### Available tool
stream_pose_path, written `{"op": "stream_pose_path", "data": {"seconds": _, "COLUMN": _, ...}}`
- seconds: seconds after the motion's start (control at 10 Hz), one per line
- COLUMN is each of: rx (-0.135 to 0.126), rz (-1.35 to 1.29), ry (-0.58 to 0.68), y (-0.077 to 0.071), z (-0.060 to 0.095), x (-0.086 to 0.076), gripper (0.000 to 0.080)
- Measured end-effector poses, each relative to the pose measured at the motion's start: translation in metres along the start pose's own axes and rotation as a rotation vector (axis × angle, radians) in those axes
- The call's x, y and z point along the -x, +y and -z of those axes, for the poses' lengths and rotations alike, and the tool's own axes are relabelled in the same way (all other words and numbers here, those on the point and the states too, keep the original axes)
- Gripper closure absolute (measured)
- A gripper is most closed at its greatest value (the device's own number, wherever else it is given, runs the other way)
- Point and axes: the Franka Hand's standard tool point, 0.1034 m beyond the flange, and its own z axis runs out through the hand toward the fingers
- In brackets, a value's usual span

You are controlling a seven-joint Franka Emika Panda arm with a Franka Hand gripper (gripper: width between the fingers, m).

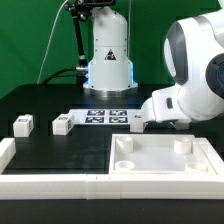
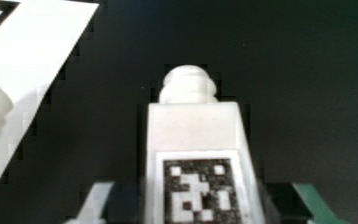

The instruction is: Assemble one leg

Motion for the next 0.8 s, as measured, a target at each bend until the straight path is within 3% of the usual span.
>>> {"op": "stream_pose_path", "data": {"seconds": 0.2, "rx": -0.004, "rz": 0.009, "ry": -0.007, "y": 0.0, "z": 0.002, "x": 0.002, "gripper": 0.0511}}
{"op": "stream_pose_path", "data": {"seconds": 0.4, "rx": -0.033, "rz": 0.037, "ry": -0.035, "y": 0.003, "z": 0.036, "x": 0.025, "gripper": 0.051}}
{"op": "stream_pose_path", "data": {"seconds": 0.6, "rx": -0.035, "rz": 0.037, "ry": -0.028, "y": 0.007, "z": 0.062, "x": 0.046, "gripper": 0.0509}}
{"op": "stream_pose_path", "data": {"seconds": 0.7, "rx": -0.034, "rz": 0.042, "ry": -0.006, "y": 0.007, "z": 0.071, "x": 0.049, "gripper": 0.0509}}
{"op": "stream_pose_path", "data": {"seconds": 0.8, "rx": -0.034, "rz": 0.04, "ry": 0.017, "y": 0.006, "z": 0.069, "x": 0.046, "gripper": 0.0509}}
